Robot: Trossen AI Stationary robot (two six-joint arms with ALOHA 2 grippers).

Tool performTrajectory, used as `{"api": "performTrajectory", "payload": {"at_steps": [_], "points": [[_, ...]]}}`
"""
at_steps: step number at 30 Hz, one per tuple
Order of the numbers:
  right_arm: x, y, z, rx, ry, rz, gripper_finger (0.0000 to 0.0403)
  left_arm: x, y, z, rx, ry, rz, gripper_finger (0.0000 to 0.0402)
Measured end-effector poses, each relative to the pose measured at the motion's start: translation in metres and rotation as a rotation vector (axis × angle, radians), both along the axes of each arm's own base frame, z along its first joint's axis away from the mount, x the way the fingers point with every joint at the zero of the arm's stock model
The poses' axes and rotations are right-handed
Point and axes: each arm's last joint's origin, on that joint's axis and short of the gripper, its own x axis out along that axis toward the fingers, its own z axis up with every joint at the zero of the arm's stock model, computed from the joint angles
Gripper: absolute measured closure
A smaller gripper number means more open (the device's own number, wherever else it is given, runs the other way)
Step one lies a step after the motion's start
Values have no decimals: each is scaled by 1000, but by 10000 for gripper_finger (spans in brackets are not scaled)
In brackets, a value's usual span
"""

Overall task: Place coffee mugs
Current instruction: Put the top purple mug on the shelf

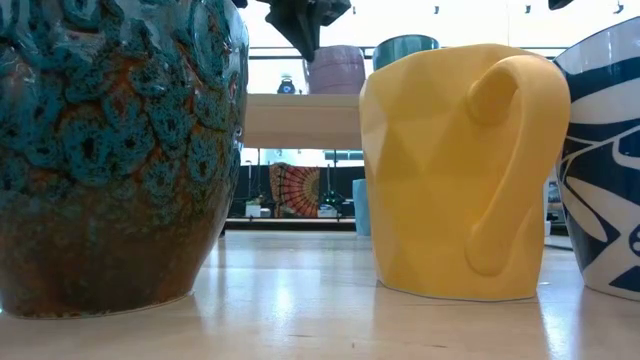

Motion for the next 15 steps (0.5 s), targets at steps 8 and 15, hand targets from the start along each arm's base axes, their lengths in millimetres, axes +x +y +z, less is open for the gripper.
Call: {"api": "performTrajectory", "payload": {"at_steps": [8,15], "points": [[0,0,0,-1,0,0,325,3,0,1,0,-35,6,330],[0,0,0,0,0,0,325,6,1,3,-17,-76,49,279]]}}
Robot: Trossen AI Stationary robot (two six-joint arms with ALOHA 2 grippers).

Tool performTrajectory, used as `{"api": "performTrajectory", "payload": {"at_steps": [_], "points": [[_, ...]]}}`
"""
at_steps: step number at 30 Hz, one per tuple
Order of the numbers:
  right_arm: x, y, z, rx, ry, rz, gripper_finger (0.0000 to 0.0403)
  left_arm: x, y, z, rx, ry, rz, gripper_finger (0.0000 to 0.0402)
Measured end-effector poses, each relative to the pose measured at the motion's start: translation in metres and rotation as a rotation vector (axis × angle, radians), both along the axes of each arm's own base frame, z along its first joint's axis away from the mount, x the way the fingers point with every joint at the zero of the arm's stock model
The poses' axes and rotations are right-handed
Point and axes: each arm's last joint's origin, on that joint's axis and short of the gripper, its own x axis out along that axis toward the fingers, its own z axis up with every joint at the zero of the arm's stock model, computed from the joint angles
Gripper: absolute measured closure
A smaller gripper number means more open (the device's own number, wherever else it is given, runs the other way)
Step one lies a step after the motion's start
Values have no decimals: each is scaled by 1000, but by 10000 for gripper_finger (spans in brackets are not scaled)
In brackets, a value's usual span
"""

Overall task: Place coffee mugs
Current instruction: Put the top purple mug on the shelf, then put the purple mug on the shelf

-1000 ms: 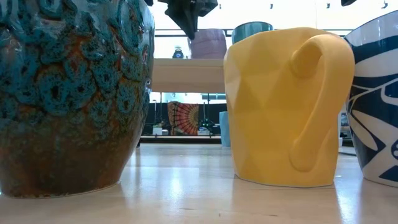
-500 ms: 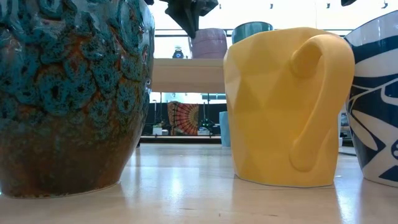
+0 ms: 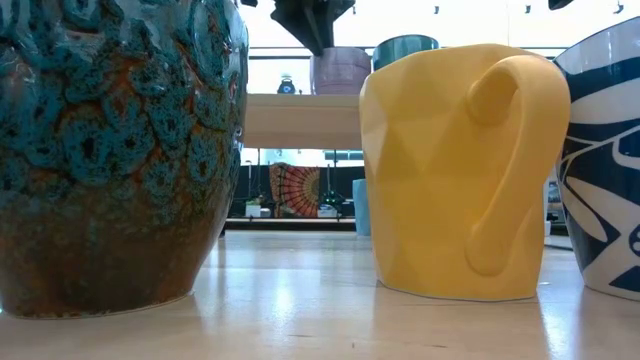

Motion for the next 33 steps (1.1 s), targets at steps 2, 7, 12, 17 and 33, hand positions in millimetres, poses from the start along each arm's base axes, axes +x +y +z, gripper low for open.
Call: {"api": "performTrajectory", "payload": {"at_steps": [2,7,12,17,33], "points": [[0,0,0,1,0,0,325,0,0,0,-6,-7,14,269],[0,0,0,2,2,14,325,1,0,1,-8,-13,36,258],[0,1,0,2,4,21,325,1,2,10,-28,-71,94,257],[0,1,0,3,4,23,325,0,3,18,-56,-109,142,257],[0,1,0,2,4,23,325,-15,-37,19,-7,-25,384,257]]}}
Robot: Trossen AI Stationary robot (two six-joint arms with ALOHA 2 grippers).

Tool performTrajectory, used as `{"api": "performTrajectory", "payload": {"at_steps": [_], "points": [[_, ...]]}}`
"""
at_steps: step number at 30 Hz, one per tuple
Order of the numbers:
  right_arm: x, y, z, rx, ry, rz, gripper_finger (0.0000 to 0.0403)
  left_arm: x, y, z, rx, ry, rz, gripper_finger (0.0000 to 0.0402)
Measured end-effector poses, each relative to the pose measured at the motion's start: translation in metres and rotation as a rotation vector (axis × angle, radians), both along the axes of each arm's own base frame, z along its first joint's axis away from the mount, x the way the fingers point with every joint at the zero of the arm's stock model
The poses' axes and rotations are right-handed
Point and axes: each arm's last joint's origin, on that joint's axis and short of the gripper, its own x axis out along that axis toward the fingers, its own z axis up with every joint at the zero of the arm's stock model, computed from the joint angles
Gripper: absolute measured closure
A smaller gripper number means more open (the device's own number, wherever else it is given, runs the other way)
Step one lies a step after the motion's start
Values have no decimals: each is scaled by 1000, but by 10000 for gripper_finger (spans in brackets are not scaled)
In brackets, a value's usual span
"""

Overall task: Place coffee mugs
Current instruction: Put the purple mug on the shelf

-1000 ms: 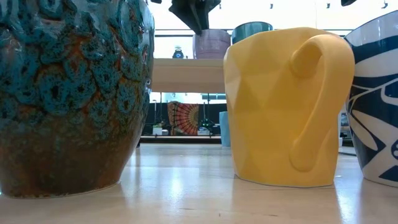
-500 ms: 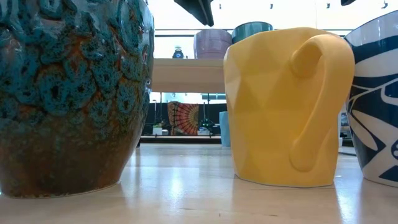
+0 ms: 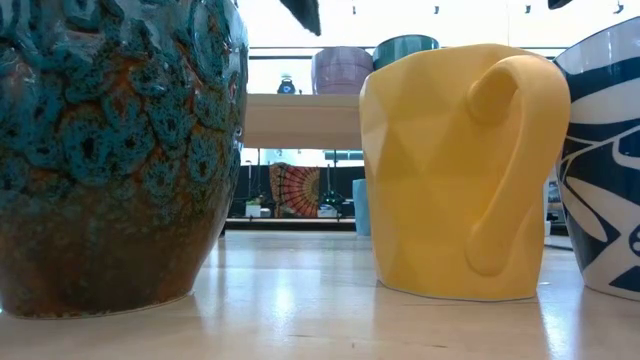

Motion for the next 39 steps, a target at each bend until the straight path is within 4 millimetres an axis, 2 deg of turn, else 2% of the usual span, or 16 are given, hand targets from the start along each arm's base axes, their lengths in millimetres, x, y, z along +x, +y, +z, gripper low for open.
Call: {"api": "performTrajectory", "payload": {"at_steps": [7,15,20,26,31,35,39], "points": [[0,0,0,1,0,1,325,-10,2,-9,-105,82,181,257],[1,1,-1,42,5,11,325,-11,1,-35,-91,184,175,258],[2,3,-3,41,21,57,325,-25,14,-30,-86,90,165,260],[2,3,-2,31,17,53,325,-45,48,-29,-110,-48,254,260],[2,3,-2,28,17,61,325,-53,72,-37,-175,-63,275,260],[2,4,-2,33,22,90,325,-57,75,-39,-197,-120,267,260],[2,6,-3,41,34,153,325,-66,64,-36,-200,-178,241,260]]}}
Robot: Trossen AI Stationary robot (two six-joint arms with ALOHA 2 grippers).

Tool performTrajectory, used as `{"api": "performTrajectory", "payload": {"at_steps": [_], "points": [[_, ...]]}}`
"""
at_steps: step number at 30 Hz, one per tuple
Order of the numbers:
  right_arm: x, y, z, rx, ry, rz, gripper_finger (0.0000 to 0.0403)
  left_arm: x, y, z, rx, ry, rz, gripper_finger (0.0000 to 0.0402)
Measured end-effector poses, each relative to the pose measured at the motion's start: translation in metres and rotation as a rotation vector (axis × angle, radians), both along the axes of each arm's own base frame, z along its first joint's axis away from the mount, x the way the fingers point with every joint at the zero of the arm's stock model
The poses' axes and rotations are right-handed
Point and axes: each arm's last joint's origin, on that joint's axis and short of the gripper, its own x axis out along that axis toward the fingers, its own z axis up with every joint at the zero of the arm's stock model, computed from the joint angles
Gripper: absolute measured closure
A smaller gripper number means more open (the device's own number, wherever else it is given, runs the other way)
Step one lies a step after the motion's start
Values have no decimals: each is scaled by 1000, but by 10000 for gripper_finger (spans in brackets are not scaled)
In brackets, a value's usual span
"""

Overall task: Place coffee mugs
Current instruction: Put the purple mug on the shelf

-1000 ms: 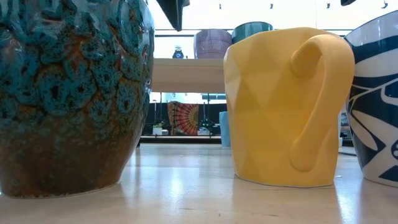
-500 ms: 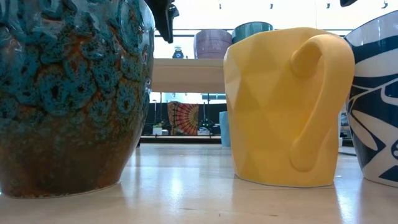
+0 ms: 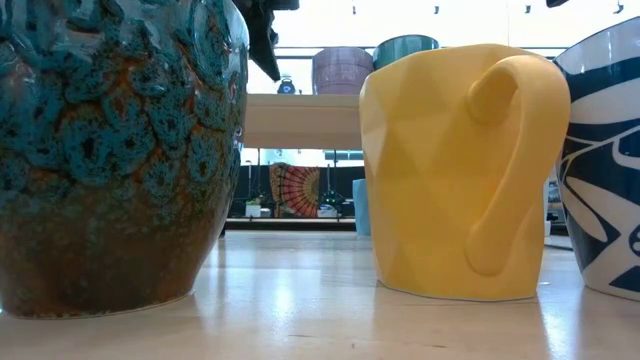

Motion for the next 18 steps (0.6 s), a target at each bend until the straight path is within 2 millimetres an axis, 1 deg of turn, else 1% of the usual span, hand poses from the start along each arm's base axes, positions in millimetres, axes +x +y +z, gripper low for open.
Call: {"api": "performTrajectory", "payload": {"at_steps": [5,8,10,13,18], "points": [[1,4,-2,29,21,80,325,-11,-28,5,-20,-32,-49,260],[5,7,-4,37,30,83,325,-16,-47,6,-37,-44,-114,260],[9,8,-3,41,9,69,325,-19,-60,2,-57,-38,-175,260],[17,11,1,39,-50,59,325,-25,-77,-8,-61,-76,-267,260],[29,17,3,69,-118,43,325,-41,-90,-21,18,-137,-263,260]]}}
